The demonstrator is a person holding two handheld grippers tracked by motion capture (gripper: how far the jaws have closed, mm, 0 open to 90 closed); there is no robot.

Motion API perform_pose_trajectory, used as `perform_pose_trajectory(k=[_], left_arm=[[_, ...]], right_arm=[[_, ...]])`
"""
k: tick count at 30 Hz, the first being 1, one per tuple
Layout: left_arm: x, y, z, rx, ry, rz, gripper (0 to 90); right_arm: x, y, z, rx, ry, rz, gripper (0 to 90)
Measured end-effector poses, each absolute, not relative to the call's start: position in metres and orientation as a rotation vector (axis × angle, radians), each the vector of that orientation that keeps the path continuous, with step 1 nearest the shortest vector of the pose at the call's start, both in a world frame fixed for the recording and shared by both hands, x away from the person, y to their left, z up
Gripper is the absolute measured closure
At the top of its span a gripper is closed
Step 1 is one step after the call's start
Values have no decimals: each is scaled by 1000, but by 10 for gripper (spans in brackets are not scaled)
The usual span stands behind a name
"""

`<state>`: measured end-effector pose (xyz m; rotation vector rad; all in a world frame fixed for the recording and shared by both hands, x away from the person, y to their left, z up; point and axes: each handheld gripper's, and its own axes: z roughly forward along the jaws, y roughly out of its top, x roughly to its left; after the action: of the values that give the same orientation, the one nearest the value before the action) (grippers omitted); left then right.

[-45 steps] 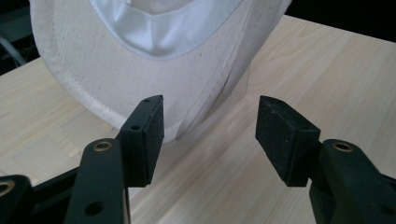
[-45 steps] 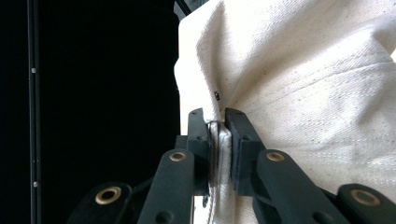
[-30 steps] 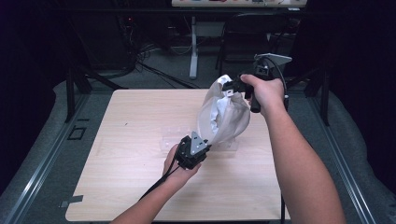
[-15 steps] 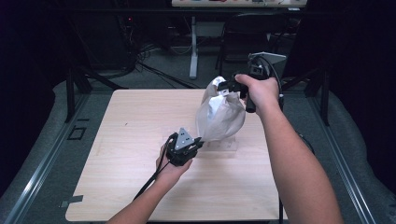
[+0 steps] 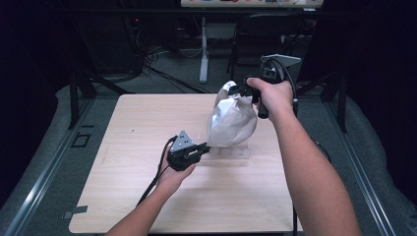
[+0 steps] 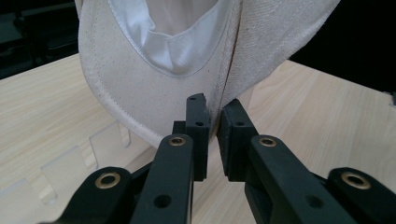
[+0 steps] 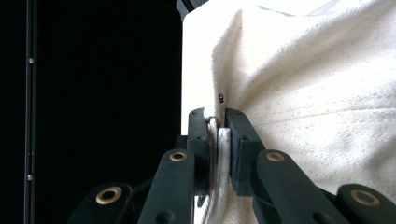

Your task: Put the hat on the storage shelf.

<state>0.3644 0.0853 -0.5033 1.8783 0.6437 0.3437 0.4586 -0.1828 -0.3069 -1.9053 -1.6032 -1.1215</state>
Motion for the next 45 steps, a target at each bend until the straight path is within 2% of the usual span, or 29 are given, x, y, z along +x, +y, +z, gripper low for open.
perform_pose_trajectory(k=[18, 28, 32, 34, 39, 45], left_arm=[[364, 93, -519, 1874, 670, 327, 835], [356, 87, -518, 1922, 676, 406, 841], [355, 86, -518, 1923, 685, 421, 842], [355, 86, -518, 1924, 692, 428, 846], [352, 87, -521, 1917, 721, 461, 853], [352, 93, -527, 1912, 764, 445, 855]], right_arm=[[463, -163, -315, -1855, -1640, -1093, 813], [461, -163, -316, -1870, -1683, -1057, 800], [461, -166, -315, -1867, -1688, -1056, 768], [460, -169, -313, -1862, -1689, -1083, 715], [458, -176, -309, -1863, -1709, -1124, 655], [455, -185, -306, -1867, -1720, -1134, 655]])
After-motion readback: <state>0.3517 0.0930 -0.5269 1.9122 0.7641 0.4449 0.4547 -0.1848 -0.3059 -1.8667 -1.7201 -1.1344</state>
